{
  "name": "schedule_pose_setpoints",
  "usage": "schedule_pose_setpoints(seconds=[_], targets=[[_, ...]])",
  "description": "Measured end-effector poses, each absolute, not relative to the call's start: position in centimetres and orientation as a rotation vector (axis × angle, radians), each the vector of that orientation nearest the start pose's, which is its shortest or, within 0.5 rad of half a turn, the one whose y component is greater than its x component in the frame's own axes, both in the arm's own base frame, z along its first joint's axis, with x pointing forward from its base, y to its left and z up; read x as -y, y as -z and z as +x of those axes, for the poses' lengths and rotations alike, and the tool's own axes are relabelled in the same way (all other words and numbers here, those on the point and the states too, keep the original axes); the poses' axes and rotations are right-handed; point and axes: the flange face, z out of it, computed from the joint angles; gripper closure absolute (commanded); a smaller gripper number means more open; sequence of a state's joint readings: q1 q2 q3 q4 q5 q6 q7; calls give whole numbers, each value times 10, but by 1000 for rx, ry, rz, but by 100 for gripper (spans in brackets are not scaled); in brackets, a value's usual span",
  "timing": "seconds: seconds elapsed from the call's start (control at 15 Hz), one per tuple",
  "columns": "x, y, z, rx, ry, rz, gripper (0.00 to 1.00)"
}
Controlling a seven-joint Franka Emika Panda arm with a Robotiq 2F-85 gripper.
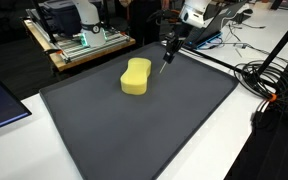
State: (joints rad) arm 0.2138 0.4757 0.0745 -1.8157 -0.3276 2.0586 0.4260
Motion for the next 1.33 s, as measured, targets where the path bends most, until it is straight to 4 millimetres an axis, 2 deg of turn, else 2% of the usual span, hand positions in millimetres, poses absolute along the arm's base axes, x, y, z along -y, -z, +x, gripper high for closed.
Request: schedule_pose_setpoints(seconds=[0.4, 0.73, 1.0, 1.33], targets=[[-81, -306, 598, -22, -91, -3302, 97], [-29, -330, 571, -70, -9, -3170, 97], [-3, -341, 538, -102, 110, -3071, 97], [11, -351, 482, -150, 320, -3004, 97]])
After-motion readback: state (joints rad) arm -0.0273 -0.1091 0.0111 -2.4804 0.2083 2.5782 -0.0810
